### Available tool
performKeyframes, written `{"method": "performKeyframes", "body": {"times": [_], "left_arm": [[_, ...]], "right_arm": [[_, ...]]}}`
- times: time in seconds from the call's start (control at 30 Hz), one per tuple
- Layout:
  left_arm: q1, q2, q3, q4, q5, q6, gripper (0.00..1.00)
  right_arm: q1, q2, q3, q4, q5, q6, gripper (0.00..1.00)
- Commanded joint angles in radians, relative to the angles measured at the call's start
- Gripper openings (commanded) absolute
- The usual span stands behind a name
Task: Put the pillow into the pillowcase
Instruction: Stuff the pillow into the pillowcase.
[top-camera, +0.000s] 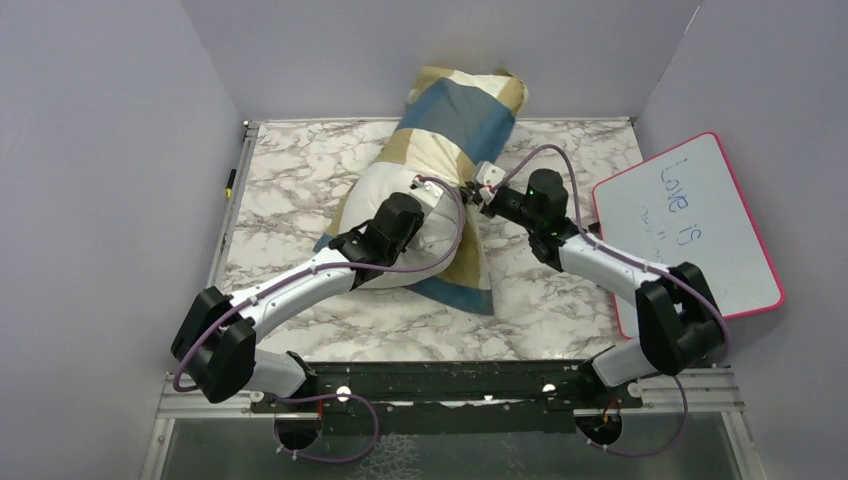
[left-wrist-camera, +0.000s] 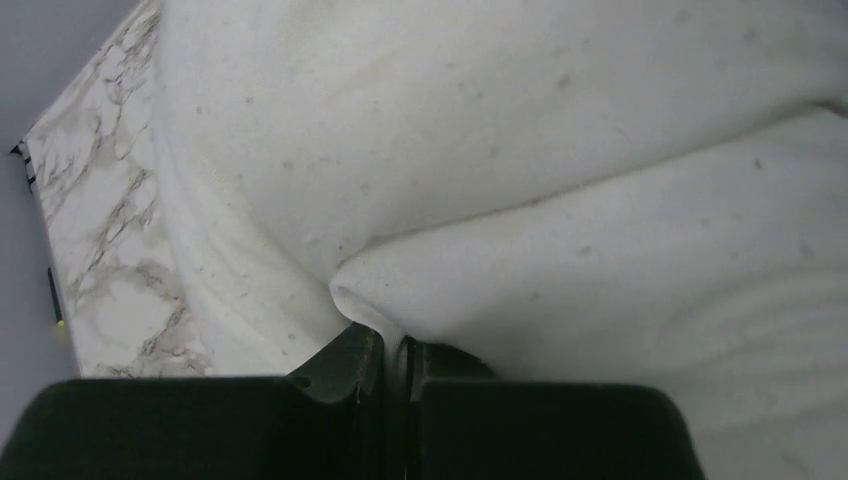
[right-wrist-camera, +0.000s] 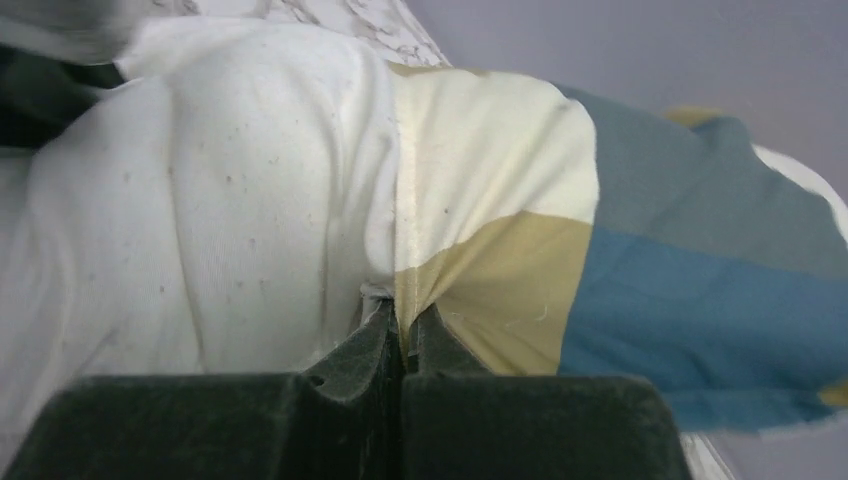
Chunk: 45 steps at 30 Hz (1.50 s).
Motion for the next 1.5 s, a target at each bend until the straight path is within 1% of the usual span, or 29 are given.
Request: {"method": "performKeyframes", "body": {"times": [0.0, 0.07, 0.17, 0.2, 0.27, 0.3, 0.33, 0.37, 0.4, 0.47, 0.63, 0.7, 0.77, 0.83, 0.87, 0.9, 0.97, 1.0, 1.03, 1.1, 1.13, 1.17, 1.23, 1.3, 1.33, 1.47], "left_arm": [[0.025, 0.046, 0.004, -0.003, -0.153, -0.081, 0.0], [0.026, 0.046, 0.003, 0.011, -0.148, -0.089, 0.0], [0.026, 0.052, 0.017, 0.014, -0.145, -0.099, 0.0], [0.025, 0.052, 0.021, 0.014, -0.143, -0.104, 0.0], [0.025, 0.047, 0.026, 0.01, -0.142, -0.104, 0.0], [0.026, 0.043, 0.026, 0.004, -0.146, -0.104, 0.0], [0.026, 0.037, 0.023, 0.001, -0.155, -0.104, 0.0], [0.025, 0.03, 0.017, 0.001, -0.16, -0.104, 0.0], [0.026, 0.024, 0.011, 0.0, -0.162, -0.106, 0.0], [0.026, 0.016, 0.006, -0.002, -0.164, -0.108, 0.0], [0.02, 0.027, 0.013, 0.0, -0.162, -0.134, 0.0], [0.016, 0.032, 0.014, 0.001, -0.159, -0.144, 0.0], [0.008, 0.025, 0.014, 0.006, -0.142, -0.16, 0.0], [-0.015, 0.0, 0.016, 0.009, -0.086, -0.218, 0.0], [-0.024, -0.017, 0.01, 0.017, -0.03, -0.261, 0.0], [-0.025, -0.037, -0.001, 0.04, 0.039, -0.296, 0.05], [-0.026, -0.07, -0.022, 0.065, 0.136, -0.361, 0.22], [-0.026, -0.086, -0.022, 0.056, 0.151, -0.382, 0.32], [-0.025, -0.102, -0.019, 0.041, 0.145, -0.397, 0.42], [-0.021, -0.138, -0.001, -0.006, 0.108, -0.409, 0.55], [-0.019, -0.158, 0.004, -0.03, 0.082, -0.424, 0.6], [-0.008, -0.176, 0.022, -0.061, 0.053, -0.456, 0.65], [0.028, -0.196, 0.059, -0.135, 0.018, -0.538, 0.68], [0.085, -0.203, 0.092, -0.203, 0.043, -0.609, 0.69], [0.118, -0.204, 0.1, -0.227, 0.07, -0.641, 0.7], [0.278, -0.211, 0.074, -0.238, 0.279, -0.708, 0.75]], "right_arm": [[0.041, -0.143, -0.064, -0.031, -0.177, 0.032, 0.0], [0.05, -0.16, -0.067, -0.069, -0.187, 0.029, 0.0], [0.052, -0.112, -0.046, -0.139, -0.168, 0.04, 0.0], [0.052, -0.1, -0.046, -0.156, -0.155, 0.056, 0.02], [0.053, -0.114, -0.086, -0.116, -0.14, 0.101, 0.17], [0.054, -0.132, -0.106, -0.096, -0.124, 0.124, 0.2], [0.054, -0.151, -0.113, -0.094, -0.11, 0.136, 0.19], [0.055, -0.167, -0.11, -0.104, -0.106, 0.147, 0.07], [0.055, -0.176, -0.096, -0.128, -0.119, 0.15, 0.01], [0.055, -0.188, -0.075, -0.179, -0.154, 0.151, 0.0], [0.058, -0.16, -0.063, -0.19, -0.259, 0.186, 0.0], [0.066, -0.168, -0.071, -0.173, -0.23, 0.202, 0.0], [0.067, -0.214, -0.109, -0.117, -0.101, 0.258, 0.0], [0.066, -0.275, -0.103, -0.128, 0.024, 0.288, 0.17], [0.066, -0.293, -0.077, -0.156, 0.1, 0.341, 0.24], [0.066, -0.304, -0.042, -0.223, 0.171, 0.383, 0.27], [0.066, -0.318, 0.01, -0.315, 0.279, 0.42, 0.28], [0.065, -0.323, 0.021, -0.331, 0.333, 0.448, 0.29], [0.065, -0.329, 0.036, -0.364, 0.391, 0.484, 0.3], [0.065, -0.33, 0.086, -0.446, 0.48, 0.565, 0.35], [0.065, -0.323, 0.117, -0.491, 0.48, 0.552, 0.4], [0.067, -0.31, 0.146, -0.524, 0.443, 0.512, 0.43], [0.065, -0.26, 0.207, -0.586, 0.375, 0.451, 0.48], [0.067, -0.193, 0.289, -0.648, 0.375, 0.43, 0.51], [0.066, -0.159, 0.332, -0.666, 0.371, 0.414, 0.52], [0.067, -0.024, 0.482, -0.698, 0.342, 0.352, 0.53]]}}
